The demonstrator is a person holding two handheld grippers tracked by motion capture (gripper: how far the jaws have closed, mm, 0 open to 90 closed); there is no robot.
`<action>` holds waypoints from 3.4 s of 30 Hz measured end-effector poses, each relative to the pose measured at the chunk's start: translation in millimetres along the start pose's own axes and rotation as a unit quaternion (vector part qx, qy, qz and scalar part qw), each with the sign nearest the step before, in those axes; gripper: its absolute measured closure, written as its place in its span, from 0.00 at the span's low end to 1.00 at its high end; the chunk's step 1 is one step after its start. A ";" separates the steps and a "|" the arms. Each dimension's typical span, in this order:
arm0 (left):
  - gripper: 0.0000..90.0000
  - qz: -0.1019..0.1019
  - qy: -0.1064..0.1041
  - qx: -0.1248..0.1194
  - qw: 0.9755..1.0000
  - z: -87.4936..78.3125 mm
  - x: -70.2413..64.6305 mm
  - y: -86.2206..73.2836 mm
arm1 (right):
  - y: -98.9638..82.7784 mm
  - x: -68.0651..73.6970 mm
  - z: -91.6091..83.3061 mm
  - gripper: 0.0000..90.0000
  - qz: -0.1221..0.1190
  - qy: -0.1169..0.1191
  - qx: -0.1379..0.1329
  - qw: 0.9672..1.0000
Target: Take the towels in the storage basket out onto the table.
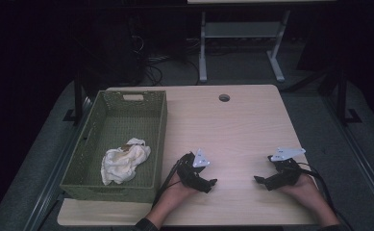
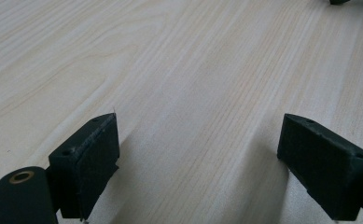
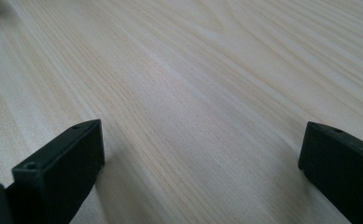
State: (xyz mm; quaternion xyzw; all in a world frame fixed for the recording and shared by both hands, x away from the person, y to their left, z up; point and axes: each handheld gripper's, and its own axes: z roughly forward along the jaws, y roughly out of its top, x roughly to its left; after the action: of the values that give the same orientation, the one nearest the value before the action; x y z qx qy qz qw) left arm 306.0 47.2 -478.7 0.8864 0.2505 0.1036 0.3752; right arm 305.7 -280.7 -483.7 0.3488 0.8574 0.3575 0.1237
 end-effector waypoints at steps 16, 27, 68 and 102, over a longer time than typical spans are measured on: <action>0.14 -0.006 0.009 0.011 1.000 -4.8 1.6 -1.4 | 0.2 0.5 0.1 0.00 0.000 0.002 0.000 1.000; 0.14 -0.006 0.032 0.003 0.999 -14.8 1.7 2.9 | 0.2 0.7 0.5 0.00 0.000 0.003 -0.002 1.000; 0.15 -0.024 0.065 0.017 0.997 -37.8 3.2 19.3 | 0.3 0.3 0.6 0.00 -0.003 0.003 -0.002 1.000; 0.15 -0.027 0.040 -0.009 0.999 -58.0 7.9 44.3 | 0.3 0.4 0.2 0.00 -0.003 0.002 0.000 1.000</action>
State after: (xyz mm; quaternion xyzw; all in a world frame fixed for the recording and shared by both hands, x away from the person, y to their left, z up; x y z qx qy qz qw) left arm 307.4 60.6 -406.5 0.8708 0.2887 0.1312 0.3758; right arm 305.6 -280.1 -483.6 0.3452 0.8588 0.3580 0.1228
